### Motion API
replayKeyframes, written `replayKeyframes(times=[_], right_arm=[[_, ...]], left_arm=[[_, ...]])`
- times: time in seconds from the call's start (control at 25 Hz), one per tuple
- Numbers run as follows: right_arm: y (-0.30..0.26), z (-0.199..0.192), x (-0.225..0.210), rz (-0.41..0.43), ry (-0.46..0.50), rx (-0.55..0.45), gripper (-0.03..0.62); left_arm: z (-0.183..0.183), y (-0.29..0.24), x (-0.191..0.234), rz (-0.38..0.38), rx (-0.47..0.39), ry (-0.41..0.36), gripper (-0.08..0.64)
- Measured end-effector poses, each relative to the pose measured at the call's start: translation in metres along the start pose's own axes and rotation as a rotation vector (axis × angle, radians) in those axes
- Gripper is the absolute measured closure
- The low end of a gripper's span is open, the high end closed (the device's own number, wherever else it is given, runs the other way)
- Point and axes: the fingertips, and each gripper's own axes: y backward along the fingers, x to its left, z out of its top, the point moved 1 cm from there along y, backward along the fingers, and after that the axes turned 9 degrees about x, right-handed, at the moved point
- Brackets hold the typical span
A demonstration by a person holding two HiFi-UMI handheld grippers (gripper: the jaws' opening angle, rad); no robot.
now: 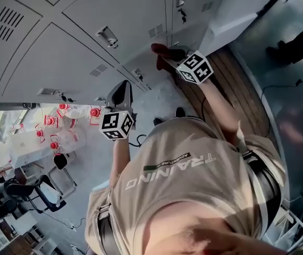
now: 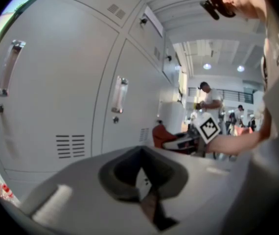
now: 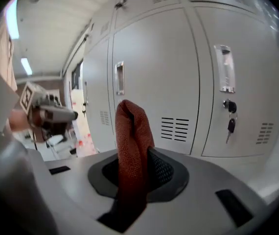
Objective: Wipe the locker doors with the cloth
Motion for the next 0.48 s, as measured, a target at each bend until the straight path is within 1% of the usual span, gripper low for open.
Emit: replayKeyframes(times=[0.08, 0.16, 0.24, 0.4, 0.48], right_arm=[[0.014, 0.012, 0.009, 0.071, -0.104, -0.085, 0.531], [0.027, 0.024, 0.019, 0.116, -0.144, -0.15, 0.531], [0.04, 0.036, 0.028, 0.134, -0.14, -0.203, 0.531], [0.066, 0.065, 0.041, 0.145, -0.098, -0.312, 0.531], [0.076, 0.079, 0.046, 0.151, -0.1, -0.369, 0.531]], left_arm=[[0.004, 0.0, -0.002, -0.008, -0.009, -0.008, 0.554], [0.007, 0.0, -0.001, -0.009, -0.014, -0.016, 0.554], [0.011, 0.001, 0.0, -0.002, -0.019, -0.035, 0.554], [0.032, 0.005, 0.007, 0.031, -0.043, -0.104, 0.554], [0.045, 0.011, 0.012, 0.038, -0.071, -0.111, 0.554]])
